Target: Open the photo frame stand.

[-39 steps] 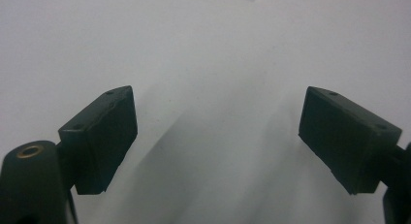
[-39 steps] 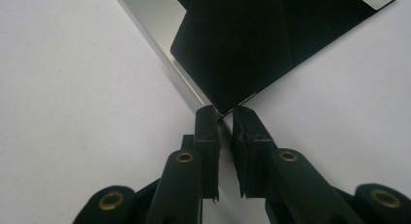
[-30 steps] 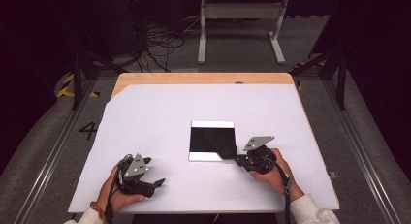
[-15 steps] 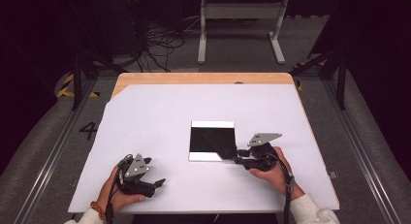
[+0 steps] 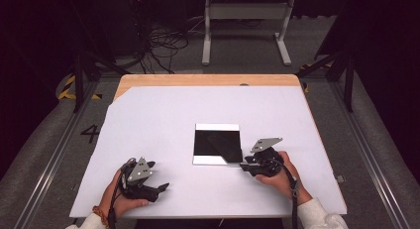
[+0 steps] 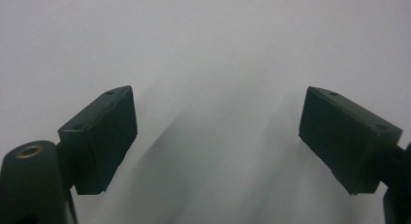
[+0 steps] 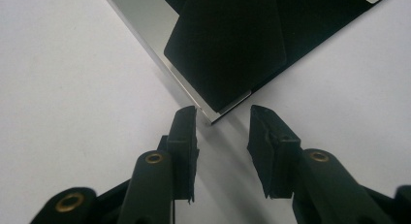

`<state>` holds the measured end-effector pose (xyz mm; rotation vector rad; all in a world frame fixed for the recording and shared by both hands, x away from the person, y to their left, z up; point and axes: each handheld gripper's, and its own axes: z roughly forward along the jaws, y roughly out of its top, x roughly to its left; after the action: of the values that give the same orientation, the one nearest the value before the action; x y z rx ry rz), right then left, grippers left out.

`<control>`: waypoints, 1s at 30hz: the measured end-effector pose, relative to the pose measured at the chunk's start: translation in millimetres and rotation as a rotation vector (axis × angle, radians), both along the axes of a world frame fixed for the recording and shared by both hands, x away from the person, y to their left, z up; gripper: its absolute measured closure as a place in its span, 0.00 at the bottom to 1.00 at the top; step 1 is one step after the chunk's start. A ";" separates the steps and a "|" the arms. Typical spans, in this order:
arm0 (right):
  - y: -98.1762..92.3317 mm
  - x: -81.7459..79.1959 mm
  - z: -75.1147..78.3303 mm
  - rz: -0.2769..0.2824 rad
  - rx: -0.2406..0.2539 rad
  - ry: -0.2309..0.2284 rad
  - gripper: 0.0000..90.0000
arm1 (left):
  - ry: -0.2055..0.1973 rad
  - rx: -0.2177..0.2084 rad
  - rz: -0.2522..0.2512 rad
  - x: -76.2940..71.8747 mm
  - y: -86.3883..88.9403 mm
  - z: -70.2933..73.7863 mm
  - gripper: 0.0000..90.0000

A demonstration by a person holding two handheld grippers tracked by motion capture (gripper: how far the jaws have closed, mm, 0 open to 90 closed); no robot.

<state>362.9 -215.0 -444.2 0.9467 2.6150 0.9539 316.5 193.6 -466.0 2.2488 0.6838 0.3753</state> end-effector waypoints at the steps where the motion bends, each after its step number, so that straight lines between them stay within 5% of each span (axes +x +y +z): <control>1: 0.6 0.1 0.0 0.002 -0.001 0.000 0.70 | -0.001 0.002 -0.002 0.2 -0.1 0.0 0.16; 10: 7.1 -0.6 -1.3 0.013 0.009 -0.016 0.75 | 0.001 0.001 -0.003 0.4 -0.7 -0.2 0.16; 30: 0.1 1.7 4.7 -0.021 0.169 -0.024 0.66 | -0.001 0.006 -0.004 0.6 -1.1 -0.5 0.16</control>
<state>364.6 -214.9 -439.5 0.9912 2.5311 1.1888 317.1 192.5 -466.5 2.2549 0.6790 0.3763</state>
